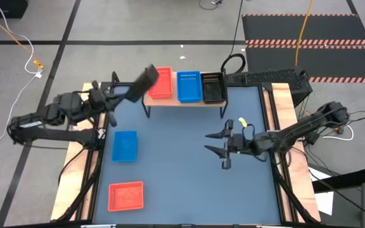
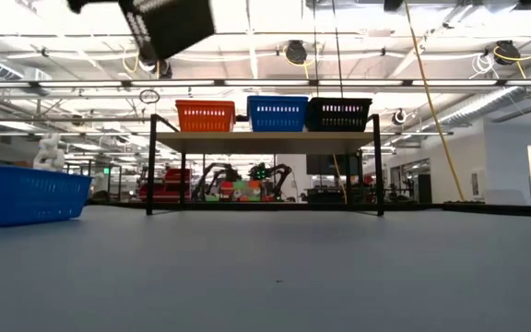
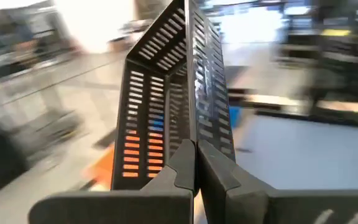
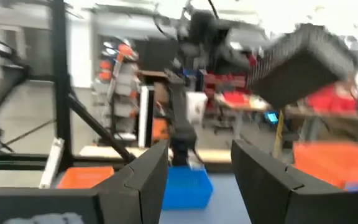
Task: Stack baskets on shelf by color
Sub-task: Stack the black basket on top of the black basket on the shelf
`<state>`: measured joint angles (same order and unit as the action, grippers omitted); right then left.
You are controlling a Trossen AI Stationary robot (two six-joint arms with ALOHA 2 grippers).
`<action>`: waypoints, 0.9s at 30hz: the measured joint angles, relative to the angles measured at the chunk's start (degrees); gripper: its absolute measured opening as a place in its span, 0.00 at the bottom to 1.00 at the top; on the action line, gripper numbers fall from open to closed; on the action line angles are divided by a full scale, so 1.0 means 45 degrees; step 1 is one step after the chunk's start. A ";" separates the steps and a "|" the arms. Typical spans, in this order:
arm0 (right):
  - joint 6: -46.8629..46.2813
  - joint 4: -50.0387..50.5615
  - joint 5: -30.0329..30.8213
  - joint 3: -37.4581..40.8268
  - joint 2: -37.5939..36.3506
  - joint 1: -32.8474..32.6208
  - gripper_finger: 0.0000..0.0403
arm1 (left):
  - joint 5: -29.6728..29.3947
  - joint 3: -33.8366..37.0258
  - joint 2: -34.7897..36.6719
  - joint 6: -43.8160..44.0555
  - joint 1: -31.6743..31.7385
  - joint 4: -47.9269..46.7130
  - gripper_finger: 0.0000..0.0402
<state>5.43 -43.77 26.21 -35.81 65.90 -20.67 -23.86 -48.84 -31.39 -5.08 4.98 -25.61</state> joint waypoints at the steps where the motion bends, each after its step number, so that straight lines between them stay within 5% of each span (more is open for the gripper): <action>1: 0.0362 0.0099 -0.0273 -0.0129 -0.0259 -0.0029 0.43 | 0.0524 -0.0054 -0.0093 -0.0202 -0.0404 0.0016 0.01; 8: 0.1369 0.4602 -0.1203 -0.2907 -0.0927 -0.0776 0.43 | 0.5053 -0.0083 -0.1686 -0.1115 -0.3686 0.1163 0.01; 13: 0.1500 0.7673 -0.1321 -0.5797 0.0581 -0.1239 0.47 | 0.5111 -0.0079 -0.3785 -0.3455 -0.5717 0.1298 0.01; 17: 0.1174 0.8741 -0.3102 -0.7387 0.1988 -0.1227 0.51 | 0.5053 -0.0074 -0.5300 -0.4274 -0.6413 0.1984 0.01; 23: 0.0539 0.9503 -0.6019 -0.8085 0.3729 -0.0943 0.52 | 0.4960 -0.0074 -0.6548 -0.4639 -0.6741 0.2957 0.01; 27: 0.0402 0.9525 -0.6222 -0.8126 0.4147 -0.0762 0.51 | 0.4960 -0.0074 -0.6680 -0.4957 -0.6836 0.3071 0.01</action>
<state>7.24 -0.91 -1.79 -72.38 84.56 -24.10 -1.54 -49.17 -61.45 -27.38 -25.78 -11.79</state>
